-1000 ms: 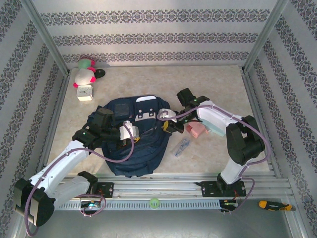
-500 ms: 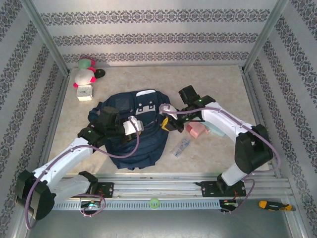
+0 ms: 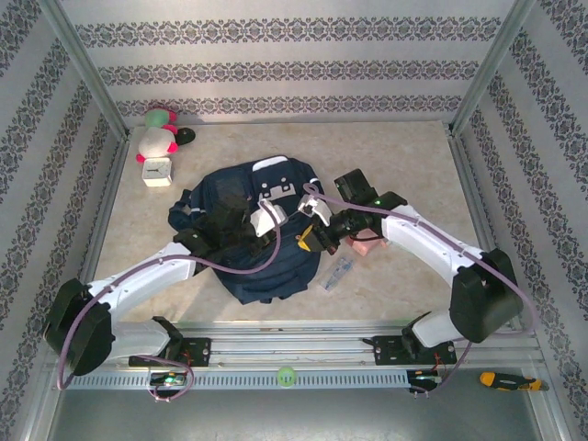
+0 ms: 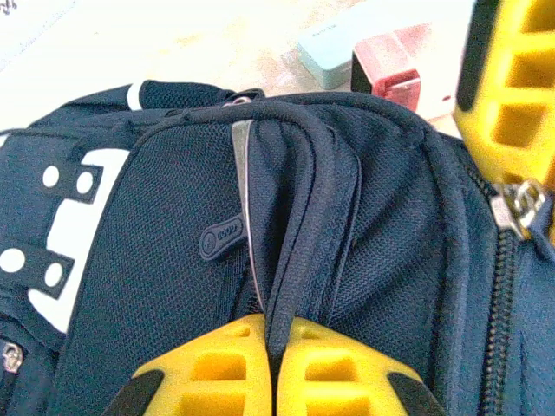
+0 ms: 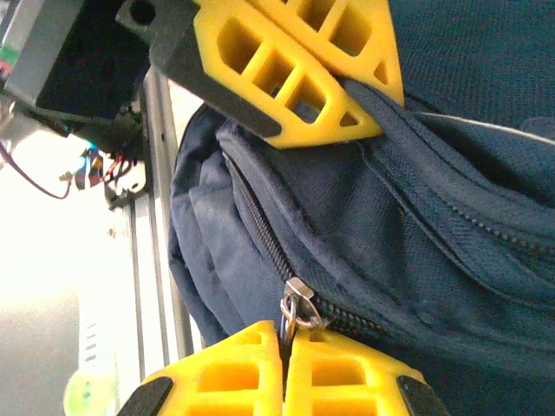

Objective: Pack the student bag

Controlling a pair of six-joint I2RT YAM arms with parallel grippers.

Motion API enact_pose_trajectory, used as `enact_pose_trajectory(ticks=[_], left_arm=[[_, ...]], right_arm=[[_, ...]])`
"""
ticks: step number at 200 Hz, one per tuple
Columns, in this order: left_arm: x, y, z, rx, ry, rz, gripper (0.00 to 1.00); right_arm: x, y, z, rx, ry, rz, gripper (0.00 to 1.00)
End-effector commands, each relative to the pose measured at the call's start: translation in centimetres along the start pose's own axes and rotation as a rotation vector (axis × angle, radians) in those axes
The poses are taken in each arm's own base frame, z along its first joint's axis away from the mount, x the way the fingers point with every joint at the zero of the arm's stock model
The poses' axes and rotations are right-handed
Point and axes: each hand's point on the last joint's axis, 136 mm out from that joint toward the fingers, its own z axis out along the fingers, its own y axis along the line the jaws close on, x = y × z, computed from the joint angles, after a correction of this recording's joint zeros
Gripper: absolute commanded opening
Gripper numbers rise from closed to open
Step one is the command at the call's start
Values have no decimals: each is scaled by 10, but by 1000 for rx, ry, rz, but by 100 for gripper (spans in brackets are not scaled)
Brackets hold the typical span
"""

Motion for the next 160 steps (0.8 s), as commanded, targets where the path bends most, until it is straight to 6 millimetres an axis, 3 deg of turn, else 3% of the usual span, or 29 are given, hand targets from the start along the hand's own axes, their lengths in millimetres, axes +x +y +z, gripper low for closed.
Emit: enact_pose_trajectory(ticks=[1, 41, 100, 122, 160], left_arm=[[-60, 34, -1, -156, -185, -160, 0], [-74, 40, 14, -193, -240, -377, 0], [-81, 48, 23, -280, -270, -540, 0], [-86, 55, 23, -311, -299, -588, 0], [-95, 51, 33, -270, -295, -588, 0]], right_arm=[[-19, 25, -3, -65, -100, 99, 0], [-20, 13, 0, -1, -178, 326, 0], [-21, 10, 2, 57, -288, 464, 0], [-18, 13, 10, 56, -294, 511, 0], [-16, 20, 29, 37, -280, 542, 0]])
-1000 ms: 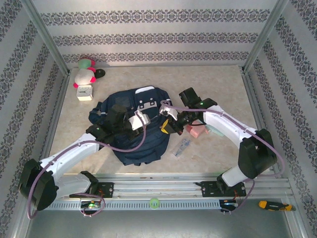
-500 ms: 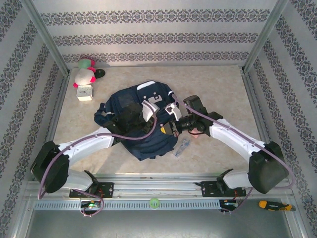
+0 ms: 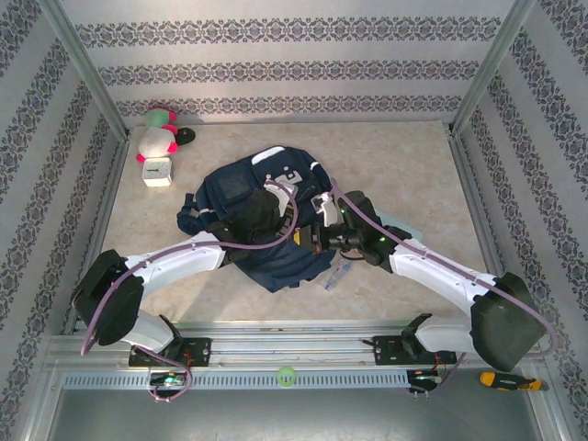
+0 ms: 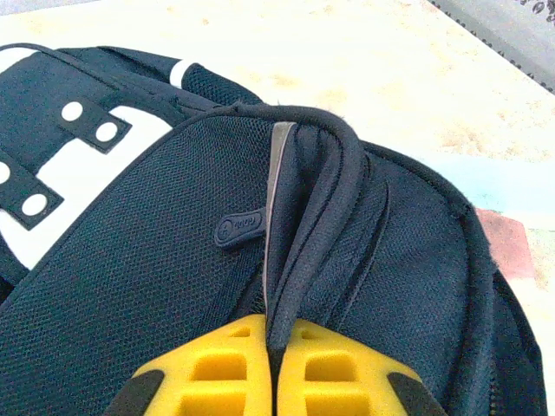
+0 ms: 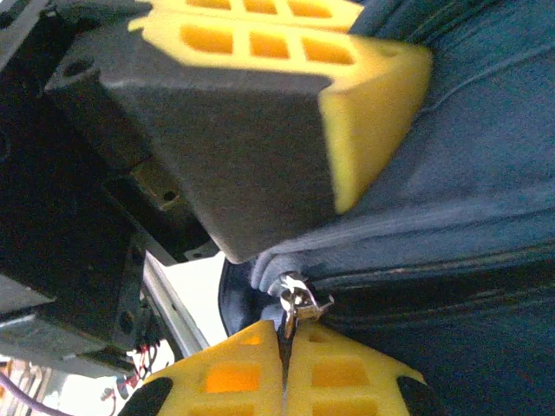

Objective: Pack the student bag

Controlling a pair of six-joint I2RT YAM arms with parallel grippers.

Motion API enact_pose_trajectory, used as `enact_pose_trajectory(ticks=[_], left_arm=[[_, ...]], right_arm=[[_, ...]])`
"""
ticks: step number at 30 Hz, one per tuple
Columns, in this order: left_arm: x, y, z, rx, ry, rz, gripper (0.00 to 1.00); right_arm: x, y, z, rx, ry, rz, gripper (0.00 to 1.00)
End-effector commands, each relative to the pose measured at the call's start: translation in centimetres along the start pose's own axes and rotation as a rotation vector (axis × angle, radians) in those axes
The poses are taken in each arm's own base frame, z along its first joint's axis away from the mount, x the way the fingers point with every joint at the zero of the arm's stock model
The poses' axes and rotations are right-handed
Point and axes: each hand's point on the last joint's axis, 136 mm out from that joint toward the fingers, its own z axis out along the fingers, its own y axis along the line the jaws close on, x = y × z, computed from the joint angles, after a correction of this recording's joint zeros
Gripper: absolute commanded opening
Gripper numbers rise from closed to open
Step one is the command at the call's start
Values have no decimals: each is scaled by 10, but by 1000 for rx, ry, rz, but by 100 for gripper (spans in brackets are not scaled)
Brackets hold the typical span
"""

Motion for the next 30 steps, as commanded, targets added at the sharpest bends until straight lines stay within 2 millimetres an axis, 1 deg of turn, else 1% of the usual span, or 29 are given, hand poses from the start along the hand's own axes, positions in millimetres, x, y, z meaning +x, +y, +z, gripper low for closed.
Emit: enact_pose_trajectory(ticks=[1, 3, 5, 7, 8, 9, 10, 11, 14, 15, 18, 21, 22, 27, 28, 30], left_arm=[[-66, -1, -5, -17, -213, -93, 0], [-65, -4, -5, -4, -211, -66, 0], [-64, -6, -7, 9, -212, -34, 0], [-63, -10, -10, 29, -213, 6, 0], [-63, -11, -11, 39, -215, 25, 0], [-63, -16, -15, 63, -224, 75, 0], [-59, -20, -23, 100, -250, 167, 0], [-57, -20, -29, 131, -253, 224, 0], [-55, -23, -35, 215, -251, 276, 0], [-54, -25, -37, 240, -256, 301, 0], [-54, -22, -40, 268, -254, 326, 0], [-55, -22, -43, 308, -258, 319, 0], [-55, -25, -44, 340, -261, 324, 0], [-52, -39, -51, 452, -263, 363, 0], [-49, -42, -51, 473, -254, 374, 0], [-45, -43, -50, 489, -230, 394, 0]], right_arm=[[17, 29, 10, -113, 59, 23, 0], [18, 30, 13, -116, 67, 31, 0], [16, 30, 12, -112, 66, 29, 1], [15, 29, 11, -103, 65, 28, 6], [12, 29, 8, -92, 58, 23, 13], [8, 29, 3, -71, 42, 14, 27], [-2, 24, -11, -21, -10, 3, 51], [-19, 12, -31, 11, -87, 61, 60], [-33, -6, -46, 29, -154, 208, 64], [-37, -9, -48, 21, -162, 245, 65], [-43, -7, -50, -15, -167, 291, 66], [-47, -10, -49, -6, -174, 320, 66], [-49, -13, -47, -2, -180, 339, 67], [-65, -8, -36, -68, -200, 383, 66], [-69, -7, -34, -75, -208, 391, 65], [-76, -8, -30, -86, -221, 391, 55]])
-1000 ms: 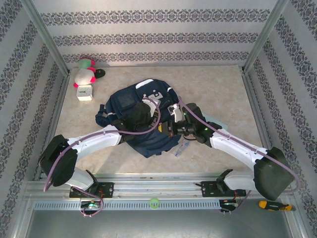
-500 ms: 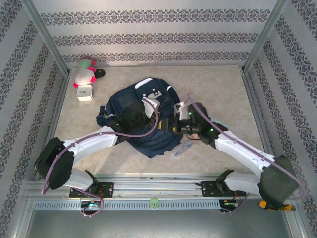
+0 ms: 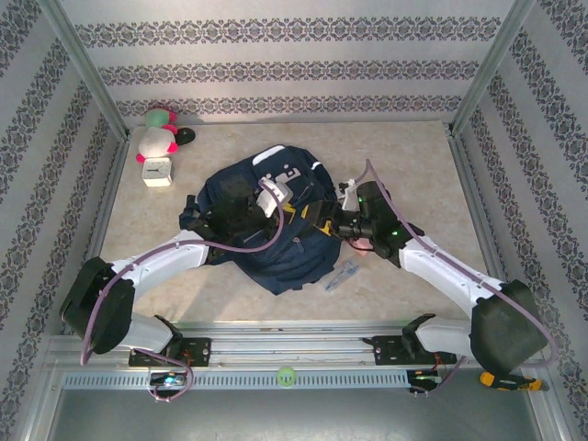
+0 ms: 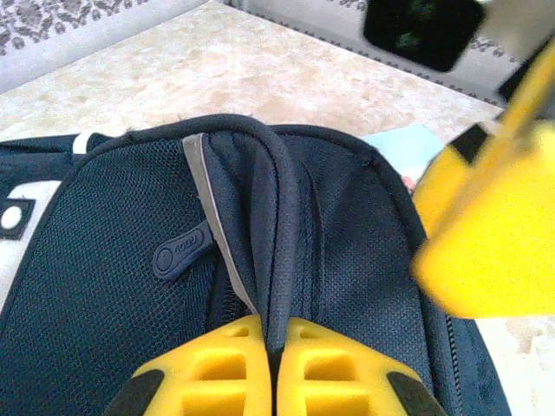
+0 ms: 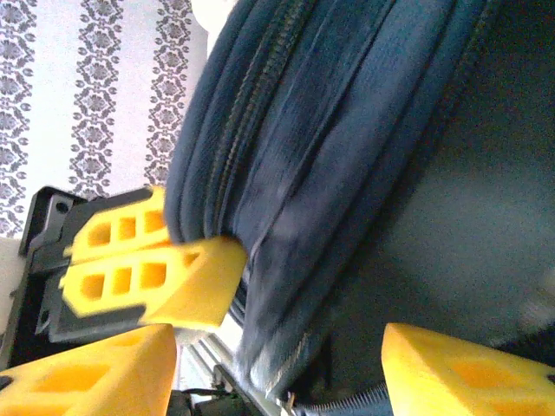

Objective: Pack the student bag

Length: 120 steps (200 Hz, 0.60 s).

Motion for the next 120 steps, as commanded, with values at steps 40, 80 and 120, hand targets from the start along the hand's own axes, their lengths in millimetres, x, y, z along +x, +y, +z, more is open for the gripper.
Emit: enact_pose_trajectory(ticks=[40, 80, 120], left_arm=[[-29, 27, -23, -26, -29, 88, 0], [-21, 67, -53, -166, 48, -22, 28], [-10, 70, -102, -357, 138, -303, 43]], right_arm=[[-23, 34, 11, -118, -143, 32, 7], [-30, 50, 11, -126, -355, 39, 0], [-38, 78, 26, -159, -439, 29, 0]])
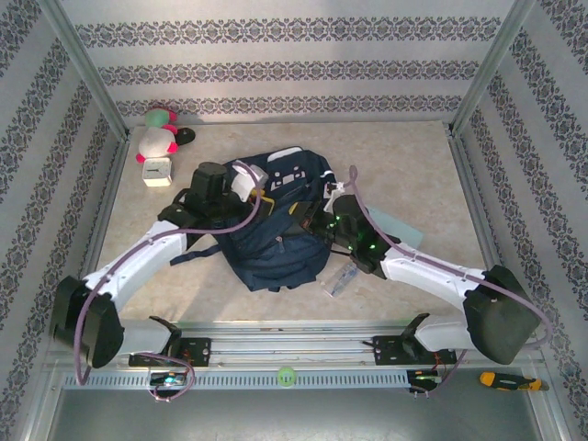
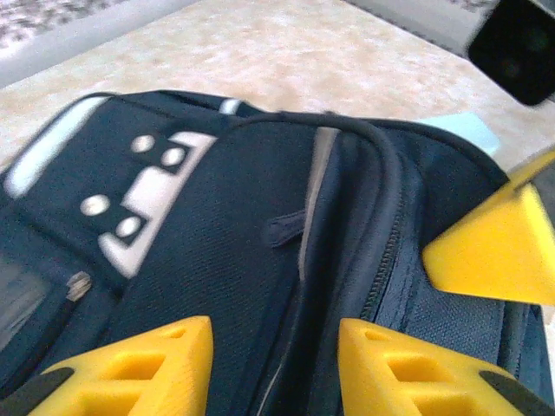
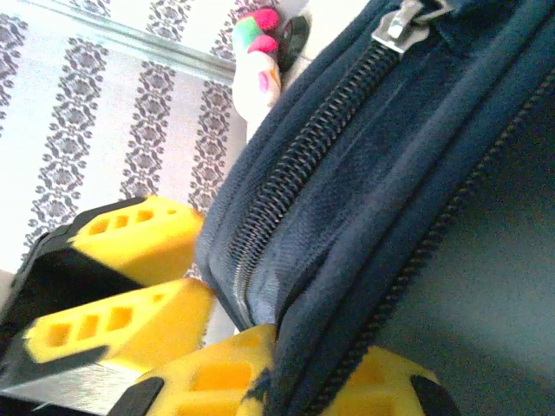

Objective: Pack the student bag

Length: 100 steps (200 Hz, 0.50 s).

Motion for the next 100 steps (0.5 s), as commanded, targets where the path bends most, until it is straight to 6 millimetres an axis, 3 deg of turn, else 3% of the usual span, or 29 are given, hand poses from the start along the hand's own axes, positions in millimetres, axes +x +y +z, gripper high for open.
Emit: enact_pose_trajectory(ticks=[1, 22, 47, 81, 100], left_arm=[[6, 22, -40, -201, 49, -207, 43], [34, 10, -57, -268, 96, -335, 44], [61, -15, -62, -290, 136, -424, 45], [86, -35, -45, -285, 189, -504, 45], [88, -37, -31, -275, 196, -512, 46]], right_arm=[[-31, 45, 5, -109, -178, -8, 0], [-26, 52, 15, -120, -180, -8, 0], [-21, 53, 23, -119, -177, -7, 0], [-19, 55, 26, -114, -176, -15, 0], [-18, 56, 26, -113, -172, -25, 0]])
